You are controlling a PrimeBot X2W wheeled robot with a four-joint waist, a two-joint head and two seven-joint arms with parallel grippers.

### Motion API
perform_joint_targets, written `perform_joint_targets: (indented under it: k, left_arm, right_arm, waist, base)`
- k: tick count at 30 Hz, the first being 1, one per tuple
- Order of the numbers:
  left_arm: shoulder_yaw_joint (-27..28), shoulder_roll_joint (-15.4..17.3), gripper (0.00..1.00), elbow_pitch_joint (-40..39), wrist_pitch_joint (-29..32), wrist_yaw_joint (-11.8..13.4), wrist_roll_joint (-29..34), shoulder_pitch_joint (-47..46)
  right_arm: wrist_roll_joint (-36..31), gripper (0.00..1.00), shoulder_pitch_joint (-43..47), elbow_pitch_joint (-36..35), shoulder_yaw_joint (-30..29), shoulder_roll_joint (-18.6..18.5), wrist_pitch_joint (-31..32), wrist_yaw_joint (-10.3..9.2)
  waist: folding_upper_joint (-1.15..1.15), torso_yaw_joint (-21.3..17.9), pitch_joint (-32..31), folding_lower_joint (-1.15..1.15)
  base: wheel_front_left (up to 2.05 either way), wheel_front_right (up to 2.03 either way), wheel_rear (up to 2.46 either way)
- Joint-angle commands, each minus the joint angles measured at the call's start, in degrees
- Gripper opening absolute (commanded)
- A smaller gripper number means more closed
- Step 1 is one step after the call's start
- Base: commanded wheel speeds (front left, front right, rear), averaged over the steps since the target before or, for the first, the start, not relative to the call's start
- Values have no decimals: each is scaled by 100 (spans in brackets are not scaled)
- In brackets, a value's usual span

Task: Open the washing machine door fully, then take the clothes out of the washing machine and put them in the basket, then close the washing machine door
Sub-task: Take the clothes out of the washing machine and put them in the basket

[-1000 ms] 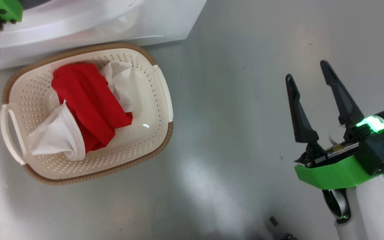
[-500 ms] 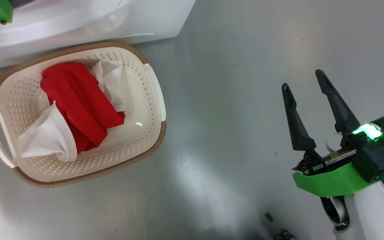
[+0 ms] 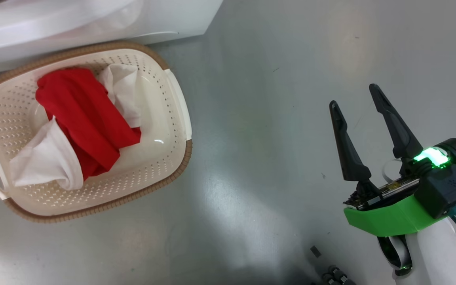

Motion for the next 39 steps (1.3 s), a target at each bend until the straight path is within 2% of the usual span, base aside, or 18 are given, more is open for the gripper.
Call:
perform_joint_targets:
  k: [1, 3, 4, 5, 7, 14, 22, 39]
  left_arm:
    - [-43, 247, 100, -73, -81, -32, 59, -54]
    - [-81, 250, 100, -64, -132, -32, 43, -67]
    - [-100, 247, 79, -75, -166, -32, 26, -71]
    - [-116, 243, 40, -75, -182, -32, -2, -66]
    - [-213, 238, 0, -110, -209, -32, -25, -46]
    - [-477, 321, 0, -308, -361, -32, -125, -42]
    - [-430, 280, 0, -564, -465, -21, -163, 46]
    - [326, 103, 0, -2516, -471, 25, -196, 1677]
  right_arm:
    - [97, 100, 176, -141, 136, -4, -35, 28]
    - [112, 100, 177, -131, 154, -4, -35, 28]
    - [118, 100, 177, -125, 161, -4, -35, 28]
    - [123, 100, 176, -120, 165, -4, -35, 28]
    - [125, 100, 176, -119, 170, -4, -35, 28]
    - [144, 100, 186, -111, 188, -4, -35, 28]
    - [120, 100, 119, -81, 165, -4, -35, 28]
    - [-60, 100, -77, 105, 159, -4, -35, 28]
  waist:
    - [0, -18, 16, 0]
    - [0, -31, 16, 0]
    - [0, -38, 15, 0]
    - [0, -48, 9, 0]
    - [0, -60, -2, 0]
    - [0, -51, -5, 0]
    - [0, 97, -4, 0]
    - [0, 673, -410, 0]
  base:
    - [0, 0, 0]
    - [0, 0, 0]
    - [0, 0, 0]
    - [0, 0, 0]
    - [0, 0, 0]
    - [0, 0, 0]
    - [0, 0, 0]
    - [0, 0, 0]
